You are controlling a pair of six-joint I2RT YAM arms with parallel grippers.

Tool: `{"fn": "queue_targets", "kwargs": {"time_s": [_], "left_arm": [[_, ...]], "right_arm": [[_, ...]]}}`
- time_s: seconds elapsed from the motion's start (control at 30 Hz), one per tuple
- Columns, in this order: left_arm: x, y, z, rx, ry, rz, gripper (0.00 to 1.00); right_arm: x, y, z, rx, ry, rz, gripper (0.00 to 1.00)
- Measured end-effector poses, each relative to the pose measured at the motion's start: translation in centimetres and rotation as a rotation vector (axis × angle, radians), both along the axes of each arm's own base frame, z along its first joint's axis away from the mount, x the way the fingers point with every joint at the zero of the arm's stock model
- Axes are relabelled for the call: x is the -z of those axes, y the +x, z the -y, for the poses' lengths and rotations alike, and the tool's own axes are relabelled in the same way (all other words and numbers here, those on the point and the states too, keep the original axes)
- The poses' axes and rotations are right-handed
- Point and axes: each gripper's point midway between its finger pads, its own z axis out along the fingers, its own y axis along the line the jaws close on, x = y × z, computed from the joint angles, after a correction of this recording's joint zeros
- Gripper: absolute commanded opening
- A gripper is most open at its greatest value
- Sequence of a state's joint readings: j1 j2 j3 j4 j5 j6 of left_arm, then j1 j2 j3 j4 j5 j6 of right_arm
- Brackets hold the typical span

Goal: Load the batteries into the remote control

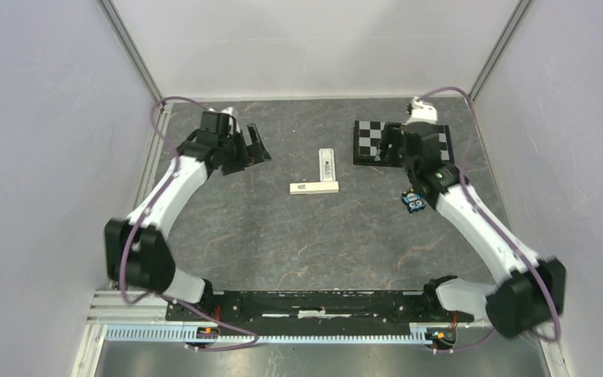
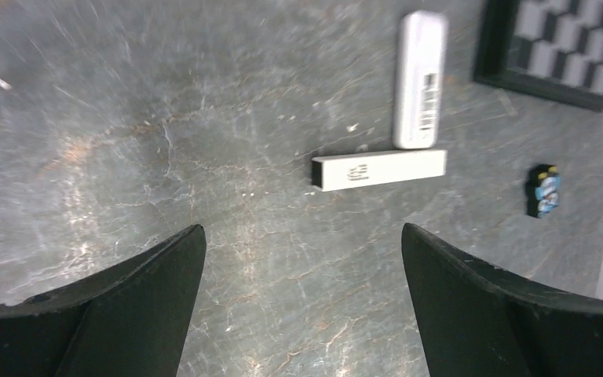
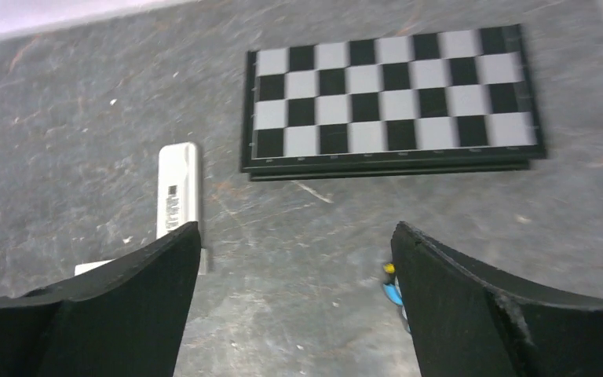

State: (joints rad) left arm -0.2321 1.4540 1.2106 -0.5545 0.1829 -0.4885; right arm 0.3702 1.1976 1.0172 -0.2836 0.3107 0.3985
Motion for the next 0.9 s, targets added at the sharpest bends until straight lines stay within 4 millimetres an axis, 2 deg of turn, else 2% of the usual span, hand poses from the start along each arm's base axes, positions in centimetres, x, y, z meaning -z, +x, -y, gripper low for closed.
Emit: {"fn": "queue_targets", "kwargs": {"time_s": [0.1,0.23,0.43,0.63,0.73,0.9], "left_arm": [[-5.7,-1.6,-1.2,-0.027,0.011,0.164,1.0],[-10.5,-4.6,-3.6,-0.097,0.04,0.32,1.0],[-13.1,-10.0,-7.1,-0.199,0.081,0.438,1.0],[-15.5,-14.7,-9.9,-0.286,0.092,0.553,1.0],[-16.3,-16.2,-11.0,-0.319,0.099,0.603,1.0],[-15.8,-16.9,-11.8,-0.337,0.138,0.594,1.0]], "right_arm": [[-3.1,-3.1,3.3,0.095,-0.024,0.094,0.98],[-5.6,-6.7,7.2,0.236,-0.051,0.172,0.98],[-7.9,-11.1,12.0,0.42,-0.079,0.258,0.98],[-8.8,-14.3,15.0,0.541,-0.102,0.305,0.98],[-8.5,-15.0,15.6,0.566,-0.118,0.299,0.98],[-7.9,-15.5,16.0,0.579,-0.133,0.283,0.98]]}}
